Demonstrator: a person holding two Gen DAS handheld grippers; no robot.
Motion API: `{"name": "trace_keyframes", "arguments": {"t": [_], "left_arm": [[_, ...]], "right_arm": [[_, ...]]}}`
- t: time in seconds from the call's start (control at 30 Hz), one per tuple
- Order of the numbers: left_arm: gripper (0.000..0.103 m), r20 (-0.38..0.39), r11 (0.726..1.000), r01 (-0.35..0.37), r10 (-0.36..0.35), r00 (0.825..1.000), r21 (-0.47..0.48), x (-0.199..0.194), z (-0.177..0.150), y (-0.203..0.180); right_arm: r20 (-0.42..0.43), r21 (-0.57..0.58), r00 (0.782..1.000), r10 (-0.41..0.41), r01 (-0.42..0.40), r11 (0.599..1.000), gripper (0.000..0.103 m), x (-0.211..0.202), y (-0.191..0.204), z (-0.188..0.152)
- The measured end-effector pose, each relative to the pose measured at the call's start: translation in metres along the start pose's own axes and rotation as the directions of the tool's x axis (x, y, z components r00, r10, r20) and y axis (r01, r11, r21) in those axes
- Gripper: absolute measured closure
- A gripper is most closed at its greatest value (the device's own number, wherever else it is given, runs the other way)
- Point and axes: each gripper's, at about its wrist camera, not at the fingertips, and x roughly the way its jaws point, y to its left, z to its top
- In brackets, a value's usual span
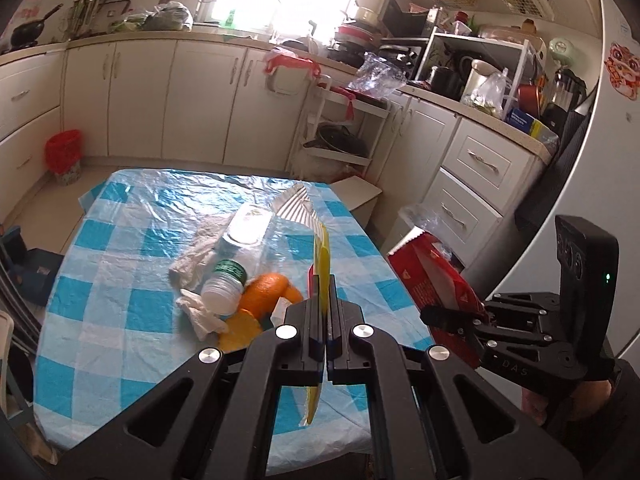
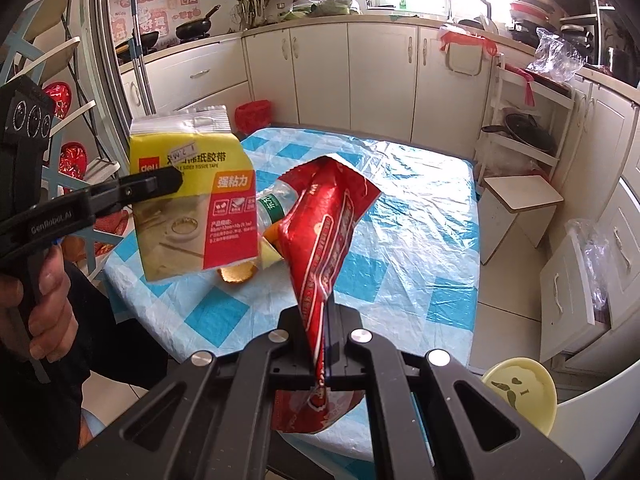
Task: Collect trash
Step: 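Lift the package with the left tool while the right tool carries the wrapper toward the yellow bin, then open the left tool over the yellow bin while the right tool drops the wrapper in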
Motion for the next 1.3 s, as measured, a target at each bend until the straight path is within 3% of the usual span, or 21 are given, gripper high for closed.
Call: {"name": "trace_keyframes", "arguments": {"t": [0.2, 0.37, 0.7, 0.93, 1.17, 1.3], "left_arm": [[0.102, -0.065, 0.992, 0.089, -0.083, 0.994, 0.093, 0.022, -0.023, -0.058], [0.102, -0.086, 0.984, 0.152, -0.144, 0.986, 0.096, 0.030, -0.027, -0.084], [0.102, -0.098, 0.977, 0.190, -0.180, 0.979, 0.102, 0.053, -0.020, -0.122], [0.102, -0.122, 0.966, 0.219, -0.204, 0.971, 0.135, 0.075, -0.020, -0.158], [0.102, -0.150, 0.950, 0.269, -0.245, 0.958, 0.161, 0.099, -0.019, -0.195], [0.102, -0.154, 0.942, 0.297, -0.274, 0.949, 0.158, 0.107, -0.015, -0.211]], "right_arm": [[0.000, 0.075, 0.999, -0.053, 0.053, 0.996, 0.100, -0.009, -0.028, -0.011], [-0.010, 0.133, 0.996, -0.089, 0.090, 0.987, 0.100, -0.015, -0.048, -0.021], [-0.018, 0.237, 0.992, -0.126, 0.126, 0.963, 0.099, -0.023, -0.079, -0.035], [-0.062, 0.367, 0.986, -0.152, 0.164, 0.916, 0.099, -0.028, -0.115, -0.055], [-0.190, 0.475, 0.967, -0.169, 0.242, 0.846, 0.099, -0.020, -0.166, -0.078], [-0.304, 0.471, 0.938, -0.169, 0.302, 0.829, 0.099, 0.000, -0.200, -0.095]]}}
